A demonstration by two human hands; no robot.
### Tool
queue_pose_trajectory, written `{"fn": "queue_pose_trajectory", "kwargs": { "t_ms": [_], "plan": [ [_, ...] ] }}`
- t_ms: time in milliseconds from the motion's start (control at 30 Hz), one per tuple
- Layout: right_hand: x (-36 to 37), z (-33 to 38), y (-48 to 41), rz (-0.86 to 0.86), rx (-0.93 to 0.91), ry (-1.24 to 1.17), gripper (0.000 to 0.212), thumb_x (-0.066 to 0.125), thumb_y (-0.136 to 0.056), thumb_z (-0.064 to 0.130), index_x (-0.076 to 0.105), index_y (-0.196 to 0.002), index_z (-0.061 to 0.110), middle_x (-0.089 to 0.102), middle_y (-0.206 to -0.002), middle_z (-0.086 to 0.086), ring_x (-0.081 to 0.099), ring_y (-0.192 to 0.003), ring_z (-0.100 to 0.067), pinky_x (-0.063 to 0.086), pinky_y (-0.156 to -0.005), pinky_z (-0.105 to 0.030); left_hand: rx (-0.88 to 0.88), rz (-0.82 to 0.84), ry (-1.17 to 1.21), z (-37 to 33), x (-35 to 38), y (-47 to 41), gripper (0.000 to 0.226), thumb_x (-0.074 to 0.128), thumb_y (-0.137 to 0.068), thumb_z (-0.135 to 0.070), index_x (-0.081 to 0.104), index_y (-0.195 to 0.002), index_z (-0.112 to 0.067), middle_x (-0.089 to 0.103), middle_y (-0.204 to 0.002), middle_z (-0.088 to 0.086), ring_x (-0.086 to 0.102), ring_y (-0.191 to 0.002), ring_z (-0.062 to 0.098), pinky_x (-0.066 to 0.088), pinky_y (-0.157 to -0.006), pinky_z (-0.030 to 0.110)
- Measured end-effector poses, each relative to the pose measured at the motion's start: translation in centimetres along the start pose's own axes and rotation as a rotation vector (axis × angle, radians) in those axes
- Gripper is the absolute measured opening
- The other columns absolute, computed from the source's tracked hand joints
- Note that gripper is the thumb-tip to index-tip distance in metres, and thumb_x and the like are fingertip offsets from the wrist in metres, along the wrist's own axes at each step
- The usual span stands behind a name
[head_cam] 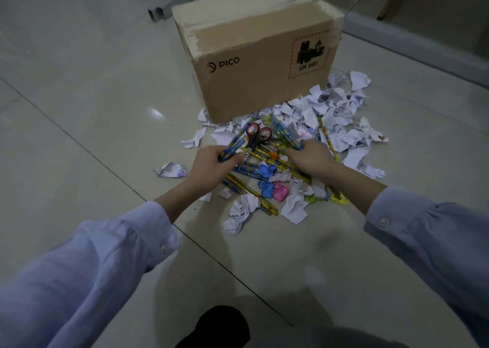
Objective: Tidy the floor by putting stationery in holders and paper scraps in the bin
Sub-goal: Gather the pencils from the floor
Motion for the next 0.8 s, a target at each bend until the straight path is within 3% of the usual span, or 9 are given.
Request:
{"fn": "queue_pose_trajectory", "kwargs": {
  "t_ms": [67,167,267,433,533,667,800],
  "plan": [
    [-0.8,-0.4,-0.3,-0.011,0.005,-0.003,0.043,0.057,-0.090,0.030,0.032,-0.058,0.014,0.032,-0.052,-0.004,0.030,-0.047,-0.019,0.022,-0.049,-0.028,0.093,0.072,-0.166,0.0,0.8,-0.1,0.037,0.068,-0.084,-0.036,0.062,-0.061,-0.008,0.048,-0.053,0.004,0.044,-0.049,0.011,0.032,-0.051,0.026],
    [-1.9,-0.7,-0.5,-0.045,0.009,-0.003,0.045,0.056,-0.092,0.035,0.038,-0.058,0.013,0.038,-0.054,-0.007,0.037,-0.049,-0.021,0.029,-0.049,-0.028,0.244,0.232,-0.388,0.2,2.6,-0.1,0.033,0.070,-0.080,-0.038,0.067,-0.075,-0.006,0.061,-0.071,0.008,0.058,-0.068,0.022,0.043,-0.061,0.035],
    [-1.8,-0.7,-0.9,-0.008,-0.008,-0.021,0.039,0.051,-0.096,0.035,0.053,-0.070,0.006,0.051,-0.067,-0.018,0.048,-0.060,-0.025,0.041,-0.057,-0.037,0.342,0.388,-0.498,-0.1,4.0,0.4,0.029,0.074,-0.077,-0.036,0.069,-0.082,-0.008,0.064,-0.082,0.008,0.060,-0.078,0.024,0.046,-0.067,0.037],
    [-1.2,-0.4,-1.2,0.050,-0.045,0.088,0.040,0.057,-0.094,0.027,0.041,-0.061,0.013,0.036,-0.055,-0.009,0.034,-0.049,-0.020,0.026,-0.050,-0.030,0.412,0.486,-0.602,-0.6,4.9,0.6,0.041,0.072,-0.076,-0.046,0.068,-0.090,-0.008,0.061,-0.091,0.007,0.055,-0.083,0.021,0.044,-0.067,0.031],
    [-0.6,-0.5,-1.4,0.087,-0.033,0.158,0.037,0.069,-0.083,0.036,0.047,-0.071,0.009,0.044,-0.061,-0.011,0.044,-0.055,-0.023,0.034,-0.052,-0.031,0.463,0.520,-0.594,-1.1,5.1,0.9,0.045,0.070,-0.073,-0.053,0.067,-0.088,-0.011,0.062,-0.089,0.006,0.056,-0.082,0.022,0.044,-0.071,0.027],
    [-0.2,0.0,-1.0,0.107,-0.038,0.286,0.056,0.078,-0.071,0.049,0.033,-0.061,0.016,0.028,-0.053,-0.003,0.031,-0.046,-0.016,0.024,-0.045,-0.029,0.463,0.578,-0.661,-0.7,5.5,1.3,0.055,0.074,-0.066,-0.047,0.062,-0.110,-0.015,0.059,-0.107,0.004,0.052,-0.099,0.022,0.045,-0.084,0.029],
    [0.0,0.7,-0.8,0.127,-0.104,0.399,0.062,0.080,-0.068,0.046,0.027,-0.056,0.016,0.024,-0.052,-0.002,0.026,-0.044,-0.016,0.019,-0.044,-0.027,0.488,0.575,-0.725,-0.9,5.9,1.6,0.051,0.072,-0.069,-0.040,0.060,-0.113,-0.017,0.059,-0.110,0.003,0.051,-0.102,0.024,0.049,-0.080,0.035]
  ]
}}
Point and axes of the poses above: each hand's wrist, its own y-axis away from the middle knuckle, its own x-axis out of the palm, z = x × y, the point moved 8 cm from there along -y, towards the middle knuckle
